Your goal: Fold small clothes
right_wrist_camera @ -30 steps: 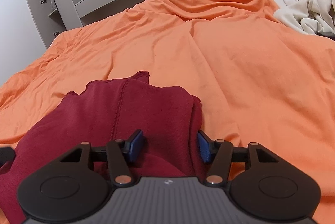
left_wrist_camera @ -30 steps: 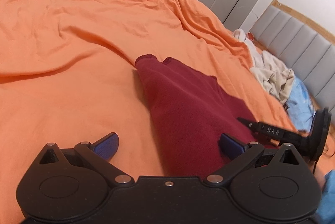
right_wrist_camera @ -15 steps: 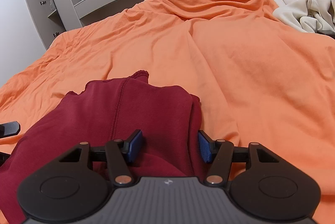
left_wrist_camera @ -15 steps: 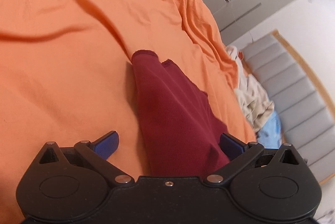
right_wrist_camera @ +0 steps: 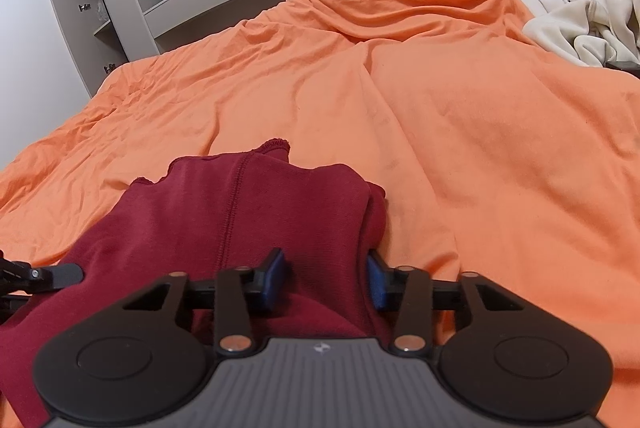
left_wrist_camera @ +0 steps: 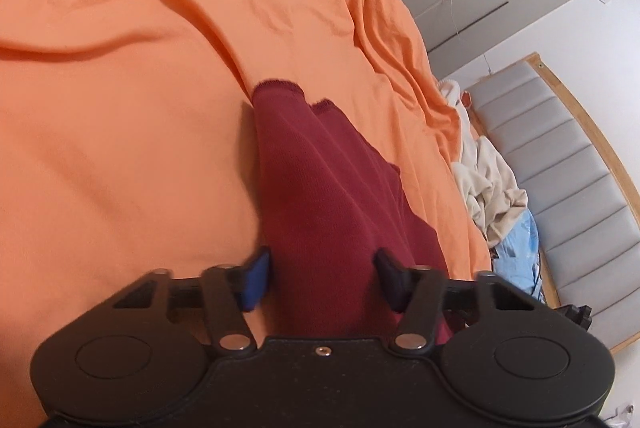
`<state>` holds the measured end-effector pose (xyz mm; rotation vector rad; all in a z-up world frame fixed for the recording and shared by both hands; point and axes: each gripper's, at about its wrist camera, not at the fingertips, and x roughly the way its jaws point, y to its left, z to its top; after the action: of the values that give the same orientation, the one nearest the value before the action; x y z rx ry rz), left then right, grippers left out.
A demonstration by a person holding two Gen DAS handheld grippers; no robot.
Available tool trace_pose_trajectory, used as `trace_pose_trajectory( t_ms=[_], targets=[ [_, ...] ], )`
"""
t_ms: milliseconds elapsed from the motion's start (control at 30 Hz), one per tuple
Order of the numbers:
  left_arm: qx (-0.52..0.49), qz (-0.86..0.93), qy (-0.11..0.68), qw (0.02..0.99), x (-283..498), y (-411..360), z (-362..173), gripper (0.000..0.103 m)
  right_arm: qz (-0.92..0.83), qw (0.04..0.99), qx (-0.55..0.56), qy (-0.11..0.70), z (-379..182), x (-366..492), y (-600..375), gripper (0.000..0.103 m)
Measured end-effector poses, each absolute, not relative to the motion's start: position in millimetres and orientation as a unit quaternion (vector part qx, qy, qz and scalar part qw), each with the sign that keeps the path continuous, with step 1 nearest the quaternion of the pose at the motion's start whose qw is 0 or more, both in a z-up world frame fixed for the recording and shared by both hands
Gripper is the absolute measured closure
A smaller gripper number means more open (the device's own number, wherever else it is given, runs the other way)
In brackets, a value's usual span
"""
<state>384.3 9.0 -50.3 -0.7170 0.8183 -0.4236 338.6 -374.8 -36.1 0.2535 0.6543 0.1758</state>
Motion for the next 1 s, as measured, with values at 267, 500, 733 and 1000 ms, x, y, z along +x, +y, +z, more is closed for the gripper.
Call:
trace_pose_trajectory(
  t_ms=[267,500,733,1000],
  targets=[
    [-0.251,-0.186,0.358,0.880,371,-10,-23,0.068,0.081,0.945,0.122,0.292,-22,330,-373,0.085],
    [-0.177,-0.189,0.306,0.916,353,-21,13,0.073,0.107,0.956,0.122,0.246,4,322,-358,0.087],
    [-0.128,-0.170,0.261,0.942,336,-10,47,0.073,0.159,0.957,0.119,0.210,26,326,-315,0.087],
    [-0.091,-0.107,0.213,0.967,313,42,80,0.073,0.216,0.952,0.080,0.201,29,341,-246,0.087]
  ],
)
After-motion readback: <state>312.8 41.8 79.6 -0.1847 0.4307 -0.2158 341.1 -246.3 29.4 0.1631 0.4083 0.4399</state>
